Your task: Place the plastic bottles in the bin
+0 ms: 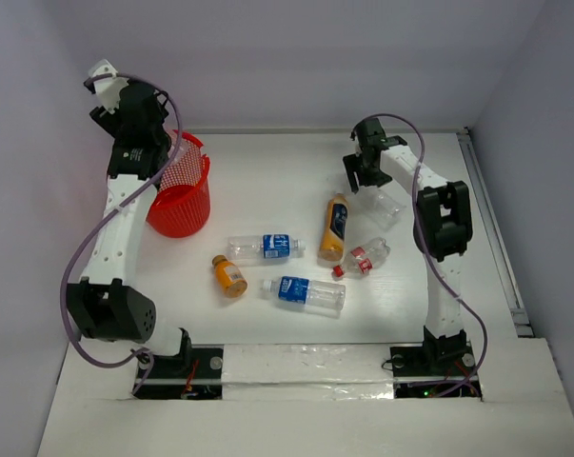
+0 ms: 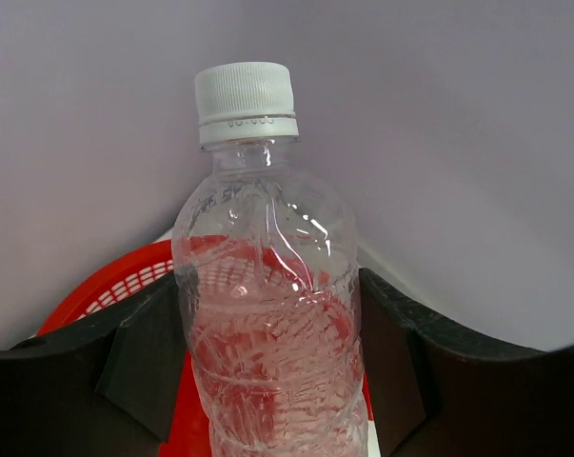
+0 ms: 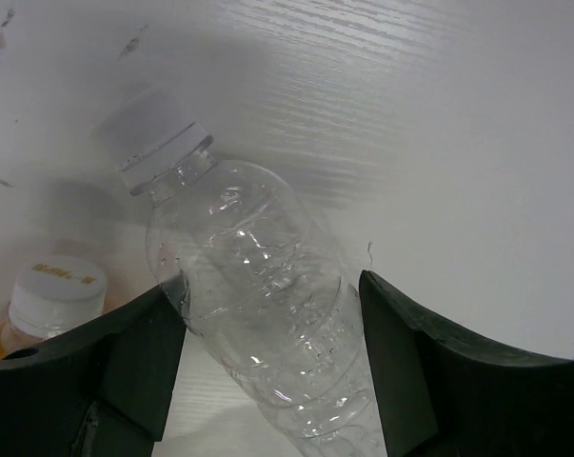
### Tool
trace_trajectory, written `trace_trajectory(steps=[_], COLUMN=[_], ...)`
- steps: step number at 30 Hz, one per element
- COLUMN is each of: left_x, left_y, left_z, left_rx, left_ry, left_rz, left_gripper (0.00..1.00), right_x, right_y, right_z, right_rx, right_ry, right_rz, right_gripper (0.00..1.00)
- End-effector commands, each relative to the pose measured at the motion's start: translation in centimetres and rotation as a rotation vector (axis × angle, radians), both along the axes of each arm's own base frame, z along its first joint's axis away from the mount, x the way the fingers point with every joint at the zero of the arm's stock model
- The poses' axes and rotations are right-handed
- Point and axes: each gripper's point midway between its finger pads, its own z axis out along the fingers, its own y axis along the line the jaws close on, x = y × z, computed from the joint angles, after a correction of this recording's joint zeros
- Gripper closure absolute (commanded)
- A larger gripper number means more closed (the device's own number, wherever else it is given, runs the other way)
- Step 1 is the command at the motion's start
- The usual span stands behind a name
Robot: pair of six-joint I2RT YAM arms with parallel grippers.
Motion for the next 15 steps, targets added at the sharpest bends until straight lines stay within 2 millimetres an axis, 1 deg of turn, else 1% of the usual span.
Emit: trace_trajectory(steps=[1, 2, 3, 4, 5, 6, 7, 9, 10, 12, 13, 15], left_x=[-1.5, -1.6, -1.9, -2.0, -2.0, -2.2, -2.2, -2.2, -2.3, -2.6, -2.8, -2.9], left_y=[1.9, 2.1, 2.3, 2.5, 2.6, 2.7, 2.9, 3.2, 3.4, 3.7, 3.8, 3.7], left_z=[1.1, 1.4, 1.2, -0.5, -0.5, -1.0, -2.9, -3.6, -4.4, -5.0, -5.7, -5.4], left_rx=[0.071, 0.074, 0.079, 0.095, 0.098, 0.105, 0.128, 0.149, 0.173, 0.191, 0.198, 0.207], left_ry=[-0.05, -0.075, -0.079, -0.052, -0.074, -0.069, -0.026, -0.022, -0.008, 0.0, 0.01, -0.015], left_rz=[0.104, 0.115, 0.127, 0.139, 0.144, 0.15, 0.157, 0.169, 0.179, 0.193, 0.195, 0.188], left_gripper=[0.47, 0.47, 0.47, 0.47, 0.47, 0.47, 0.47, 0.47, 0.47, 0.46, 0.45, 0.43], right_x=[1.7, 2.1, 2.1, 2.2, 2.5, 2.3, 2.3, 2.4, 2.5, 2.6, 2.4, 2.3], right_y=[0.1, 0.1, 0.0, 0.0, -0.1, -0.4, -0.5, -0.7, -0.9, -1.1, -1.8, -2.2], right_z=[3.9, 4.4, 5.2, 5.5, 6.0, 6.6, 6.9, 7.6, 8.8, 10.2, 11.4, 13.2], right_rx=[0.013, 0.026, 0.031, 0.038, 0.039, 0.036, 0.034, 0.036, 0.045, 0.053, 0.055, 0.062], right_ry=[-0.152, -0.181, -0.201, -0.215, -0.242, -0.257, -0.27, -0.298, -0.332, -0.372, -0.398, -0.447], right_rz=[-0.048, -0.086, -0.096, -0.103, -0.119, -0.129, -0.137, -0.161, -0.177, -0.194, -0.212, -0.237], right_gripper=[0.31, 0.31, 0.33, 0.33, 0.33, 0.34, 0.35, 0.35, 0.35, 0.35, 0.35, 0.35])
